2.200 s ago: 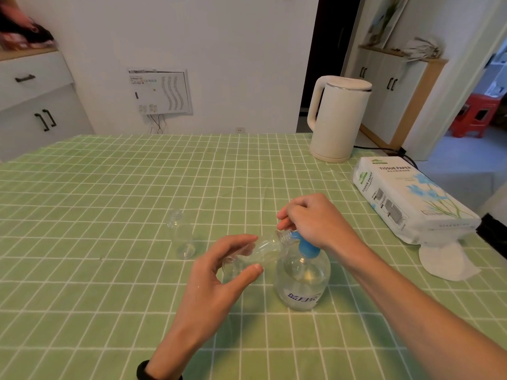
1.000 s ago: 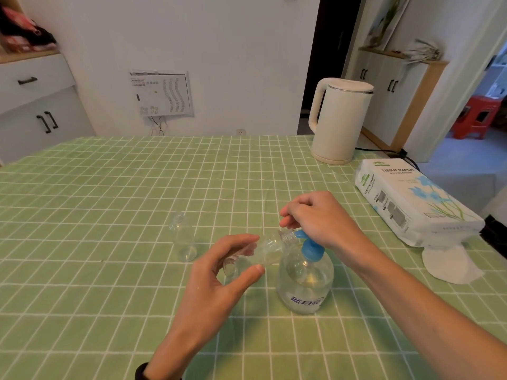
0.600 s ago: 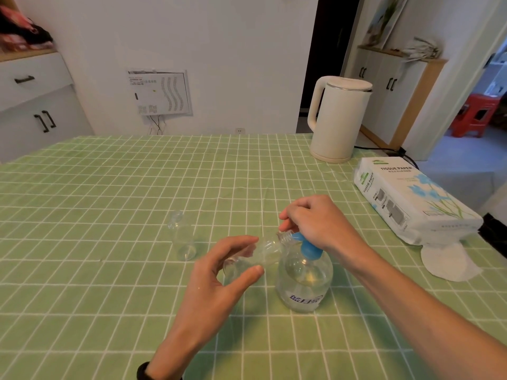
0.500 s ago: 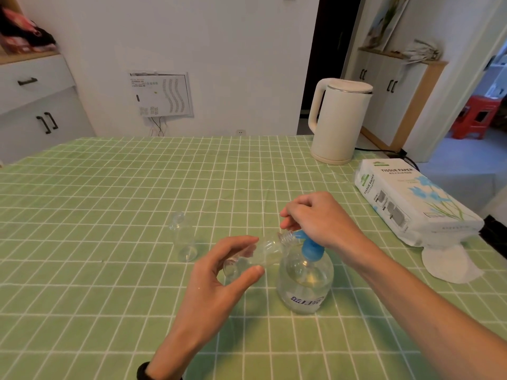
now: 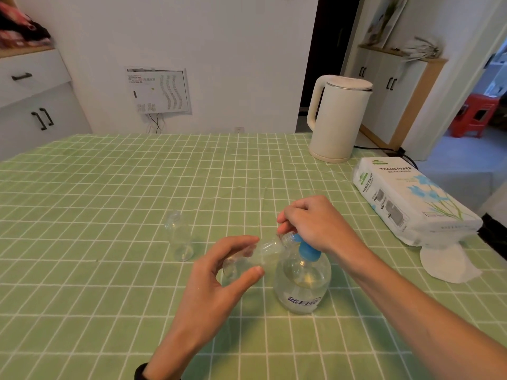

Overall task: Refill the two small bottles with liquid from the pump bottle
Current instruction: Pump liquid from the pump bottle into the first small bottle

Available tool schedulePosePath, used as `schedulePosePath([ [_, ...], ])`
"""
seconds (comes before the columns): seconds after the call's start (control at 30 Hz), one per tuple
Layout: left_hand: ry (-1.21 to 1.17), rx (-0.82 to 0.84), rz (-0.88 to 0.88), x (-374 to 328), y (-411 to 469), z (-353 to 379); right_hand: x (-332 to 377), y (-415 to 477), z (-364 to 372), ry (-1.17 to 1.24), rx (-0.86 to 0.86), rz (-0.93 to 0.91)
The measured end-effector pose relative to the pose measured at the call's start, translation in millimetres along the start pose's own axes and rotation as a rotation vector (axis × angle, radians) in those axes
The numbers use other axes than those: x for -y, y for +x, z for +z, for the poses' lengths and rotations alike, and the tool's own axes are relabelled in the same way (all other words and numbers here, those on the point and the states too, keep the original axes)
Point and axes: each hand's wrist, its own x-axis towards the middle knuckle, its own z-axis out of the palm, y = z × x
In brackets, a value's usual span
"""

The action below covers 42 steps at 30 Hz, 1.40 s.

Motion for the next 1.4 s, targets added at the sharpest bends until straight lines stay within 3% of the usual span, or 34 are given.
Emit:
schedulePosePath([
  [1.4, -0.013, 0.003, -0.011, 1.7, -1.6, 0.1, 9.1, -0.1, -6.3, -0.092, -0.053, -0.012],
])
